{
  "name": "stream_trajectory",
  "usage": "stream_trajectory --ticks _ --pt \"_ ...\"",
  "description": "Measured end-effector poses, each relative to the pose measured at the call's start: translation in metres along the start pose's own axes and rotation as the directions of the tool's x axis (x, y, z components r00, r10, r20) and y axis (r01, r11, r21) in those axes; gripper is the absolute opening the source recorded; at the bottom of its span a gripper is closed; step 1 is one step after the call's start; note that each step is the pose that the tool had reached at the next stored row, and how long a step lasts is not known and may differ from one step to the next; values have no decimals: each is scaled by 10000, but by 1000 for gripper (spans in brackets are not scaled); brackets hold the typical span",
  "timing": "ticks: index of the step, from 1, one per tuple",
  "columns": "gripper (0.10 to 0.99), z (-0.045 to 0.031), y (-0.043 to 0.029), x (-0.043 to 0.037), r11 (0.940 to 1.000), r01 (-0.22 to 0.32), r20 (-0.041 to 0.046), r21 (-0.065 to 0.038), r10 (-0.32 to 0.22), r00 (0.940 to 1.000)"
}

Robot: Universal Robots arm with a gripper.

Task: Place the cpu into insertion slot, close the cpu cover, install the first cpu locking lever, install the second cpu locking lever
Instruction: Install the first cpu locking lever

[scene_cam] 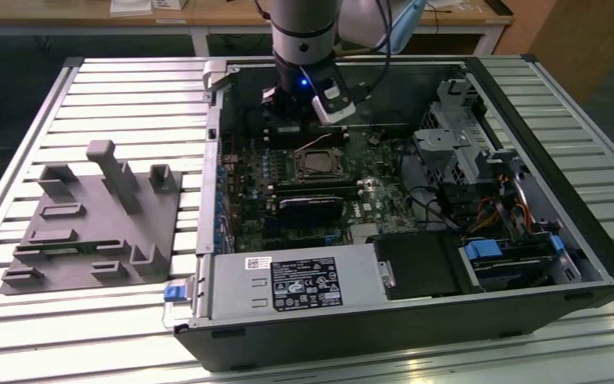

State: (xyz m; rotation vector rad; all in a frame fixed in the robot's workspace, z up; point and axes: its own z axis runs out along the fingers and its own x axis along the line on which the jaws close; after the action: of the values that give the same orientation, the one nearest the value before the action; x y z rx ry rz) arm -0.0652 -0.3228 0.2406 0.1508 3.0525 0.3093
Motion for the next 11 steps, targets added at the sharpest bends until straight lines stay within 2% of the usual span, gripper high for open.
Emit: stream_trajectory --ticks 2,7,9,11 --pt "106 16 -3 1 10000 12 111 15 -12 9999" --pt "106 57 -12 3 10000 36 306 -6 -36 9995" --pt "106 74 -16 4 10000 42 360 -24 -42 9993" --pt "106 94 -20 0 10000 42 370 -36 -41 9993"
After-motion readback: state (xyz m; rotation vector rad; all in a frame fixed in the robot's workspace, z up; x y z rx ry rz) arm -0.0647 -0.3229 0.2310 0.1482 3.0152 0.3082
